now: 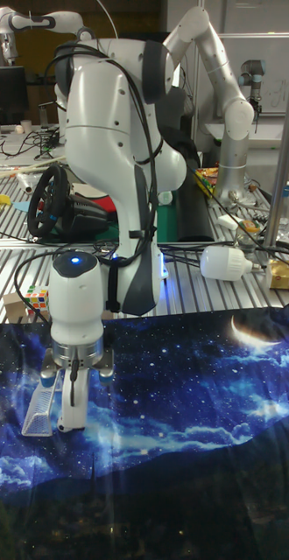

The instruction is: Push the soccer ball into the goal

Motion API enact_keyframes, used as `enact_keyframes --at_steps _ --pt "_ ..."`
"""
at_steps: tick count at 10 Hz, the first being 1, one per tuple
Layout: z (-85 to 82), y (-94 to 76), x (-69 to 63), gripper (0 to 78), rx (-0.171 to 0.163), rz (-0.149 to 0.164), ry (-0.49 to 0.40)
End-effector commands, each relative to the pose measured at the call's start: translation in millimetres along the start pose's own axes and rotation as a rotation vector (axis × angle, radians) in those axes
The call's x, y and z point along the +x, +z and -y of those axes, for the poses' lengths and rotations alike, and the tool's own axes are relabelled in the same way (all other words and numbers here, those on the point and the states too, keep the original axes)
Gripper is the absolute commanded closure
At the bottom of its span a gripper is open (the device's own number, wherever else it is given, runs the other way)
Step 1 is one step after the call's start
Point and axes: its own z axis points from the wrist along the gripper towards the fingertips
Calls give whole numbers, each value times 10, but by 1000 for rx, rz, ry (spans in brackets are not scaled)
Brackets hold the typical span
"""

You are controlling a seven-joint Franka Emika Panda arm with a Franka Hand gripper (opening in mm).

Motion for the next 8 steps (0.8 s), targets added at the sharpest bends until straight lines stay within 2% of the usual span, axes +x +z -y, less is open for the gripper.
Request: enact_keyframes --at_steps 1,5,8 --pt "-120 -33 21 776 -5 -6 23" --pt "-129 -28 18 776 -4 -3 32" --pt "-137 18 -56 776 -5 4 49"
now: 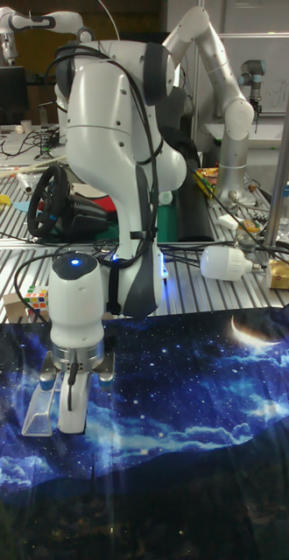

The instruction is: Push the soccer ball into the goal

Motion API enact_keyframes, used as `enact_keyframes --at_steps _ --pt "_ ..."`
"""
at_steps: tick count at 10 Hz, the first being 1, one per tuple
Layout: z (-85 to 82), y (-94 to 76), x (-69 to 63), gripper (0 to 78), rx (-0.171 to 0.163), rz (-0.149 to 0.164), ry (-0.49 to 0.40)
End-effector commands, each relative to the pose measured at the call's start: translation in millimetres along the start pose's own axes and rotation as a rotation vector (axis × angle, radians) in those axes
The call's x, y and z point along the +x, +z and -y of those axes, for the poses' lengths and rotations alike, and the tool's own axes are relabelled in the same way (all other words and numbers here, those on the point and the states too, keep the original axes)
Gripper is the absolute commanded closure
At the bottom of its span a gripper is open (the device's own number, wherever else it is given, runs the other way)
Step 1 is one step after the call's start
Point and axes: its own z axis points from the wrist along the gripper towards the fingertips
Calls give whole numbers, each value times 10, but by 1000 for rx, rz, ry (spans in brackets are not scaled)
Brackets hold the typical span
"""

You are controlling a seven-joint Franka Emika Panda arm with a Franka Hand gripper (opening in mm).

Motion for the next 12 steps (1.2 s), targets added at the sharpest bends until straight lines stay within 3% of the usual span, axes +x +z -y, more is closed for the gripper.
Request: enact_keyframes --at_steps 1,4,6,7,9,10,11,12 --pt "-25 46 -112 776 0 8 9" --pt "45 41 -161 776 24 7 1" --pt "85 18 -174 776 53 45 -44" --pt "85 18 -174 776 57 44 -53" --pt "88 8 -158 776 133 21 -172" --pt "92 -2 -132 776 127 -17 -158" --pt "102 -26 -94 776 127 -34 -149" --pt "112 -48 -59 776 135 -33 -151"
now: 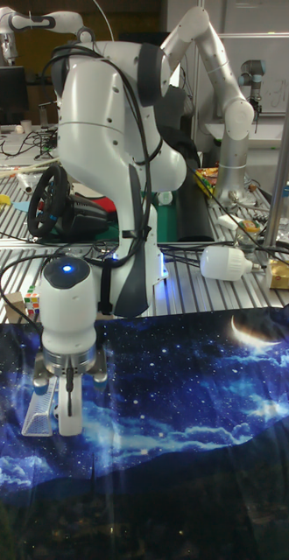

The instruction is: Push the soccer ball into the goal

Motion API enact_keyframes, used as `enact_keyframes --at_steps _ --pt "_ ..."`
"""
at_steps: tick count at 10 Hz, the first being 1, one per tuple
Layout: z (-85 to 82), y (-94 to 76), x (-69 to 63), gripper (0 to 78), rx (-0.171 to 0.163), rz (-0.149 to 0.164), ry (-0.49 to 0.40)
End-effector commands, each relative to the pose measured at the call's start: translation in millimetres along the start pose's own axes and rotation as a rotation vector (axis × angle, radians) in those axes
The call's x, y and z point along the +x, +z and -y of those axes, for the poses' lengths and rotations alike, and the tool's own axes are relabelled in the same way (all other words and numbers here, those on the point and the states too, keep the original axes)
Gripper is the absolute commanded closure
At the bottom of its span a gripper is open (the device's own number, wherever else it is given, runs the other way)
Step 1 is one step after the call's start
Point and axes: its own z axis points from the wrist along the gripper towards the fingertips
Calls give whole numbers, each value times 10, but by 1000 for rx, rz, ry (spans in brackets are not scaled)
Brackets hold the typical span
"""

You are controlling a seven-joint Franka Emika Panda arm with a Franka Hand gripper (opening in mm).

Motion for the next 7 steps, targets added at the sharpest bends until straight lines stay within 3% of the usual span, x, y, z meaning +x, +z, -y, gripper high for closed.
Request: enact_keyframes --at_steps 1,7 --pt "7 -71 106 776 26 -38 -4" --pt "101 -81 189 776 42 -34 -56"
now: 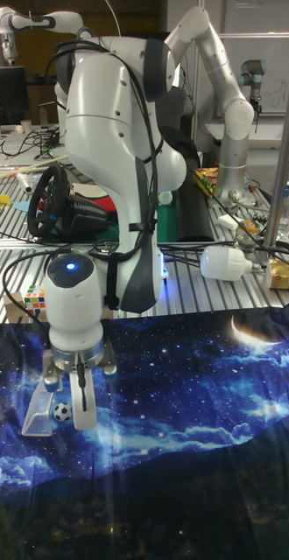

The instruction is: Push the soccer ball into the goal

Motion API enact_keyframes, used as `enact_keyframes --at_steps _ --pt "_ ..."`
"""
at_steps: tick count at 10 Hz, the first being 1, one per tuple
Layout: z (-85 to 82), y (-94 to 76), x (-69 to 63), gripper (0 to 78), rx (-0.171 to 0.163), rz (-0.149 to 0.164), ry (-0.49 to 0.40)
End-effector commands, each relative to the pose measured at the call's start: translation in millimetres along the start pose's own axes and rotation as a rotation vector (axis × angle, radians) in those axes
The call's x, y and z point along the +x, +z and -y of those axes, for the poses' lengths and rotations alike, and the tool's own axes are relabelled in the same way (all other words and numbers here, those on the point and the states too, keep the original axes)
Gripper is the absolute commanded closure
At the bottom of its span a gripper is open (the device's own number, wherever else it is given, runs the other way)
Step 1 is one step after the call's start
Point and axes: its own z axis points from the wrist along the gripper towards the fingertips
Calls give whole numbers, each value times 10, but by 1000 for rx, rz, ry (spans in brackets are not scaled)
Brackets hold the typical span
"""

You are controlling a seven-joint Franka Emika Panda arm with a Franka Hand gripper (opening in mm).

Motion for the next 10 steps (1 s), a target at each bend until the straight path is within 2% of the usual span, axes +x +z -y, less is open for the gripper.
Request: enact_keyframes --at_steps 1,4,5,7,8,10 --pt "27 -26 46 776 -2 5 10" --pt "33 -33 60 776 -7 3 -2" --pt "33 -33 60 776 -26 -3 -4" --pt "33 -33 60 776 -12 8 115" --pt "33 -33 60 776 -13 4 154" --pt "38 -30 58 776 -18 21 146"
